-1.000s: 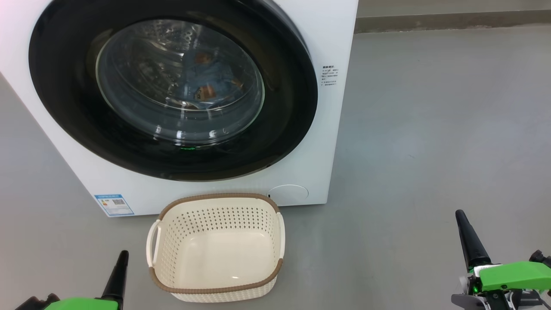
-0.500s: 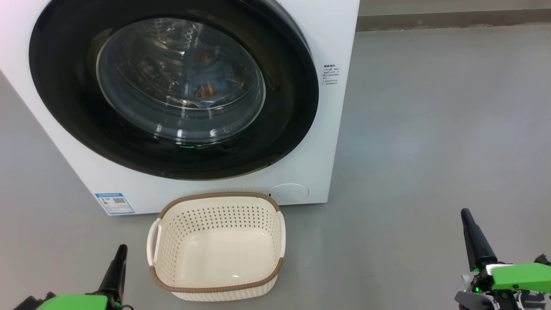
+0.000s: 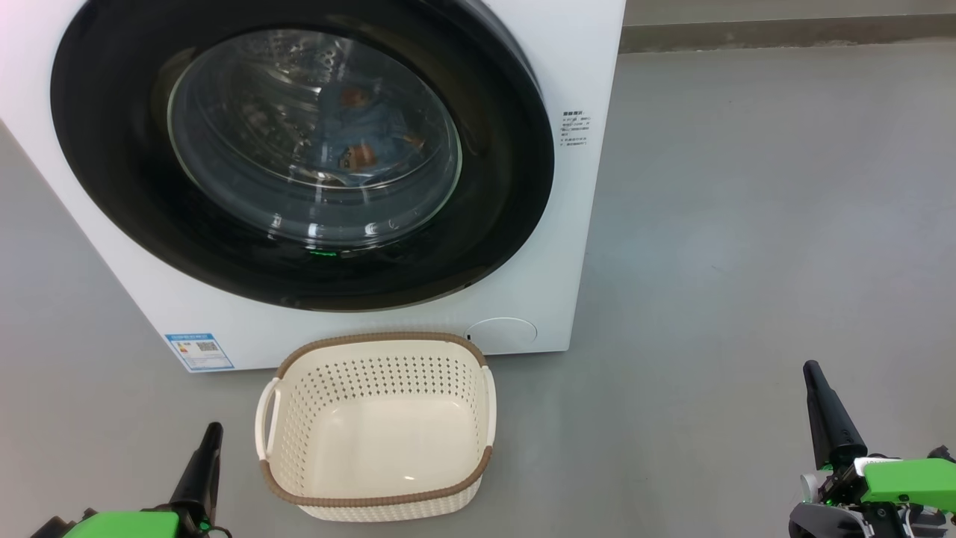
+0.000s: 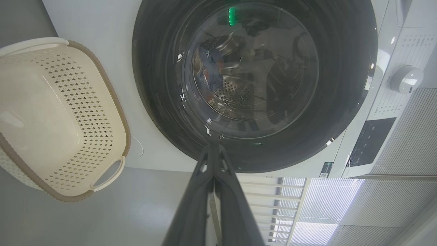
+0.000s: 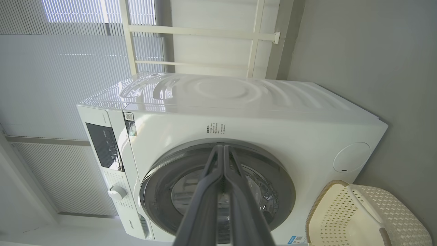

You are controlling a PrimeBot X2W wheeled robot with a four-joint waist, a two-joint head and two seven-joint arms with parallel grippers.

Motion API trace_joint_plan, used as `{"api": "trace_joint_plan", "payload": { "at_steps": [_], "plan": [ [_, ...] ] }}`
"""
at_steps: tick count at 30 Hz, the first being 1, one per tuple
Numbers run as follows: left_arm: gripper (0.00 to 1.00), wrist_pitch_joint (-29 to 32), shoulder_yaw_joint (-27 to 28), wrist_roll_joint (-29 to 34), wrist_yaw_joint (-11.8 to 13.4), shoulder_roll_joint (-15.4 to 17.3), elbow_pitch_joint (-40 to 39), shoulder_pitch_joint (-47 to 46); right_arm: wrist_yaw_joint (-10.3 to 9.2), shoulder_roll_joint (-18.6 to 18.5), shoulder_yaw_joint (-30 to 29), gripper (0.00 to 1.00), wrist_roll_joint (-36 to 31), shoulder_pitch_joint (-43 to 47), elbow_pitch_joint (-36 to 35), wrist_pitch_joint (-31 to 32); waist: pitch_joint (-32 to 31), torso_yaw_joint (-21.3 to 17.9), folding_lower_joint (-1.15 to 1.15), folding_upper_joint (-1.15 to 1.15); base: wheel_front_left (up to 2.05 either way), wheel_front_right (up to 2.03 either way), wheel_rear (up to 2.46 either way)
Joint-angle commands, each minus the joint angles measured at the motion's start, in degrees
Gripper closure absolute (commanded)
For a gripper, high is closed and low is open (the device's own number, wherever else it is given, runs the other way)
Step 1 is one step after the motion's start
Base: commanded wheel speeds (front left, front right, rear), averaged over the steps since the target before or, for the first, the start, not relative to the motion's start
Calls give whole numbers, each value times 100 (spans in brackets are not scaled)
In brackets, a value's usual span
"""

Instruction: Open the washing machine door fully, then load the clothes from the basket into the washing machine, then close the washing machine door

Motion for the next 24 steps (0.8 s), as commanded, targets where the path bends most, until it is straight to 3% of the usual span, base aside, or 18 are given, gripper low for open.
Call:
{"api": "trace_joint_plan", "payload": {
  "at_steps": [1,24],
  "plan": [
    [100,40,203,-40,2,58,-162,-276,8,-20,92,100,64,-150,-181,49,0,0,0,0,0,0,0],
    [100,40,204,-40,1,58,-162,-276,8,-20,91,100,63,-150,-181,49,0,0,0,0,0,0,0]
  ]
}}
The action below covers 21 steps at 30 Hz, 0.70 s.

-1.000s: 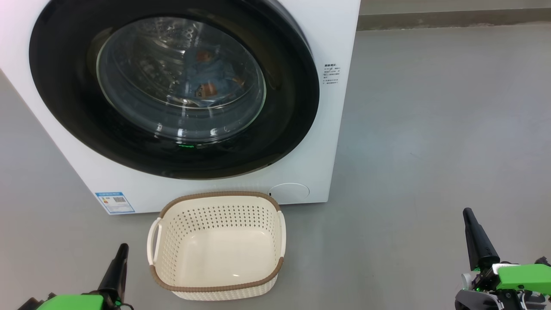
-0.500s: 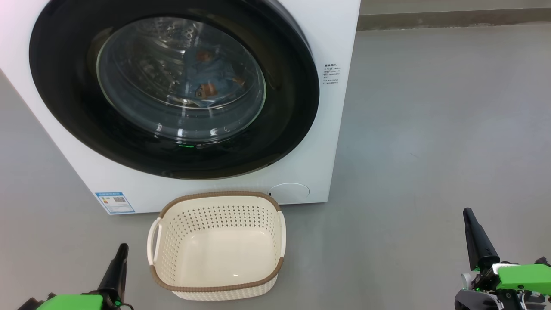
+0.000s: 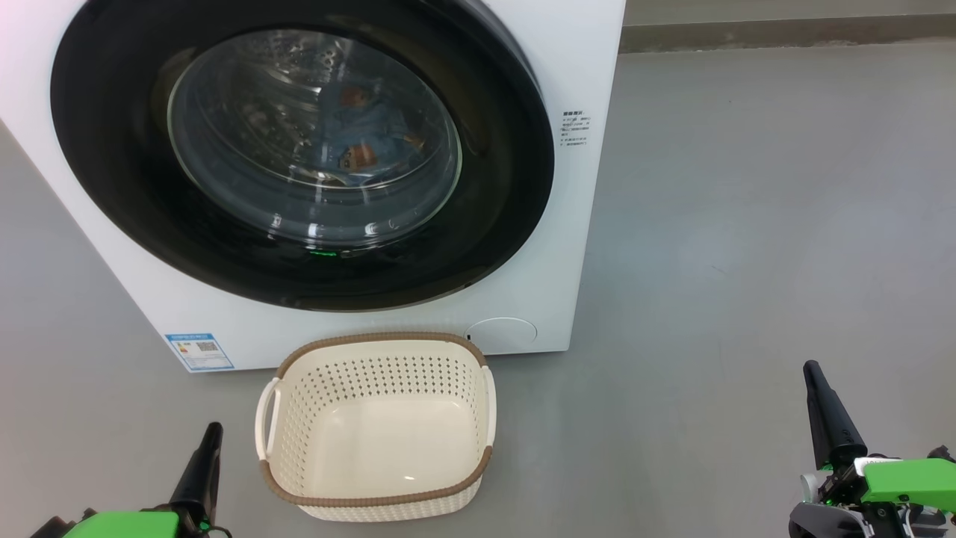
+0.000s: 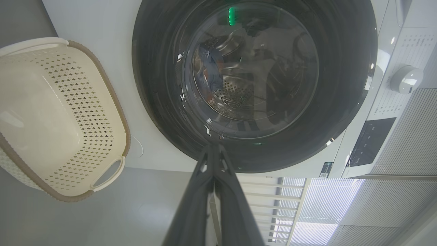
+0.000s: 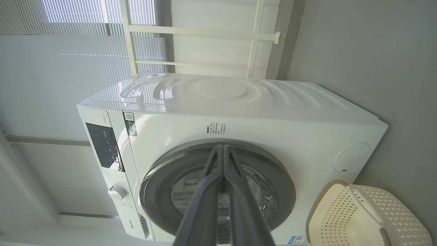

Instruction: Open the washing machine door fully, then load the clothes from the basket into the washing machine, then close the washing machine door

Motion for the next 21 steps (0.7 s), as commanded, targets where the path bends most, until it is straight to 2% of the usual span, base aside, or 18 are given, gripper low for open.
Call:
{"api": "trace_joint_plan", "payload": {
  "at_steps": [1,21],
  "plan": [
    [100,40,202,-40,1,58,-162,-276,8,-22,94,100,63,-150,-180,49,0,0,0,0,0,0,0],
    [100,40,203,-40,1,58,-162,-276,8,-22,93,100,63,-150,-180,49,0,0,0,0,0,0,0]
  ]
}}
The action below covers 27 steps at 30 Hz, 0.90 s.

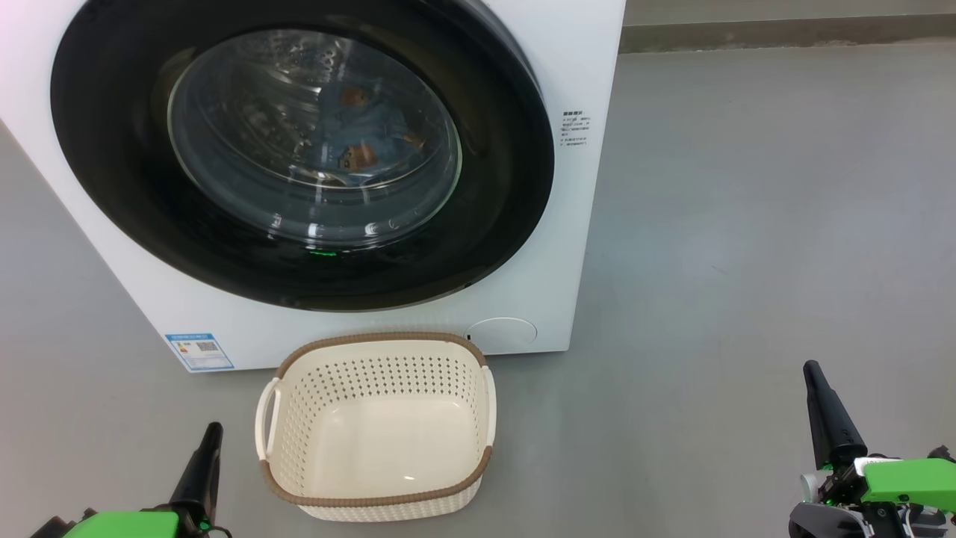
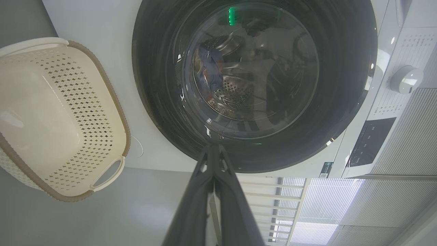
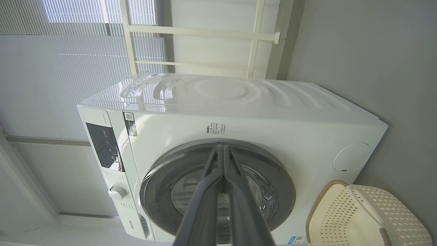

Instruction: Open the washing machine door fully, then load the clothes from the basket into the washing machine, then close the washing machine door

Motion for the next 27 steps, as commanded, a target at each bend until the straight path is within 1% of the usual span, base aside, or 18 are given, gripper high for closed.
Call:
{"api": "trace_joint_plan", "payload": {
  "at_steps": [1,27],
  "plan": [
    [100,40,203,-40,1,59,-162,-276,8,-23,95,100,63,-150,-179,49,0,0,0,0,0,0,0],
    [100,40,203,-40,1,59,-161,-276,8,-23,94,100,63,-150,-179,49,0,0,0,0,0,0,0]
  ]
}}
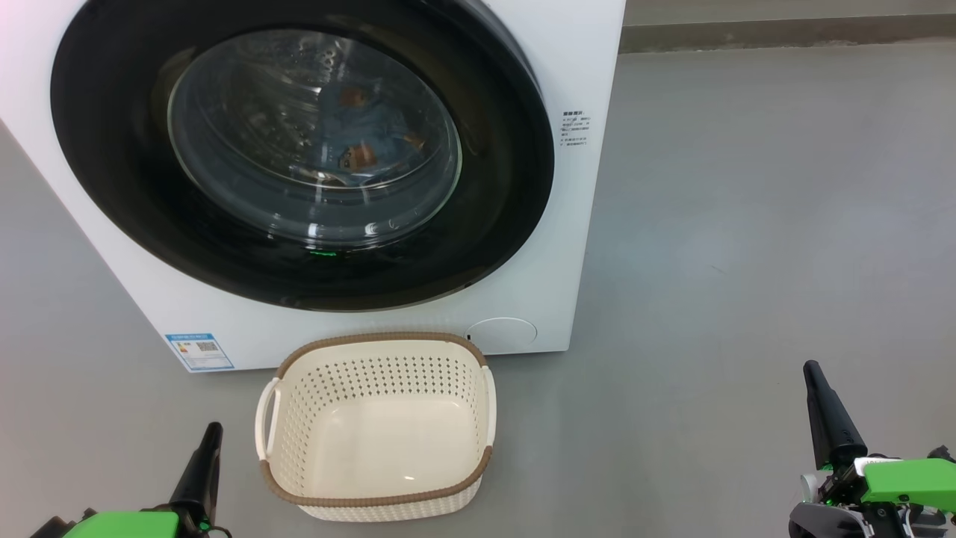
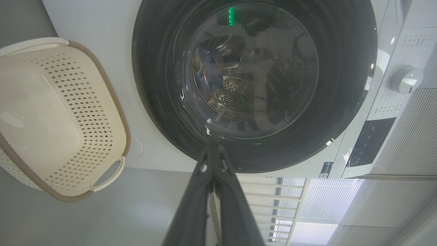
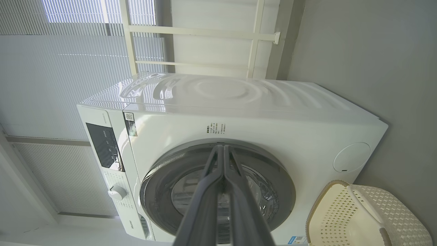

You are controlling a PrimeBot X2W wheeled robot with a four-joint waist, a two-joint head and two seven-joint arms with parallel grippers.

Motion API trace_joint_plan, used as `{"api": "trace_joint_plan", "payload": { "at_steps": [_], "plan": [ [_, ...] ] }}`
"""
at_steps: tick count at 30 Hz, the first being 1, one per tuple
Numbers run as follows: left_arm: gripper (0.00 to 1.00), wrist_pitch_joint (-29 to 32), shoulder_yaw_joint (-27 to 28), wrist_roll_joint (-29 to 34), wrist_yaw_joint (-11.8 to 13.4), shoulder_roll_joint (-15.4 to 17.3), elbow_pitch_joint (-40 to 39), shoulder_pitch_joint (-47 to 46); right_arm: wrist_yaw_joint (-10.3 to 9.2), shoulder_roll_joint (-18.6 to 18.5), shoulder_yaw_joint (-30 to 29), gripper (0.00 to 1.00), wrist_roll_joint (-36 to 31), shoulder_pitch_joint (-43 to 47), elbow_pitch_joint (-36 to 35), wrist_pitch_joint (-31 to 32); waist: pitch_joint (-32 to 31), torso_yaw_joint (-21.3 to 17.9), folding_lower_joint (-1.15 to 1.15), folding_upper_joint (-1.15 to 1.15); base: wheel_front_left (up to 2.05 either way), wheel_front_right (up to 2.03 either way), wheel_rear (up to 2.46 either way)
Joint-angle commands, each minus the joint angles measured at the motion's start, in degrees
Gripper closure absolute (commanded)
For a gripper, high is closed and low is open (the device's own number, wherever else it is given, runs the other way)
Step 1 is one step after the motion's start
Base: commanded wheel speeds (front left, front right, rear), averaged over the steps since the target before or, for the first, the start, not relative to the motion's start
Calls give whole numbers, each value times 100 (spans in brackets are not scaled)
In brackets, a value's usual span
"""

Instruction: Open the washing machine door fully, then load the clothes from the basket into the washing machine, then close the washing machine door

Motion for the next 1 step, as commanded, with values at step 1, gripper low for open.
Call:
{"api": "trace_joint_plan", "payload": {
  "at_steps": [1],
  "plan": [
    [100,40,200,-40,1,59,-161,-276,8,-24,95,100,63,-150,-179,49,0,0,0,0,0,0,0]
  ]
}}
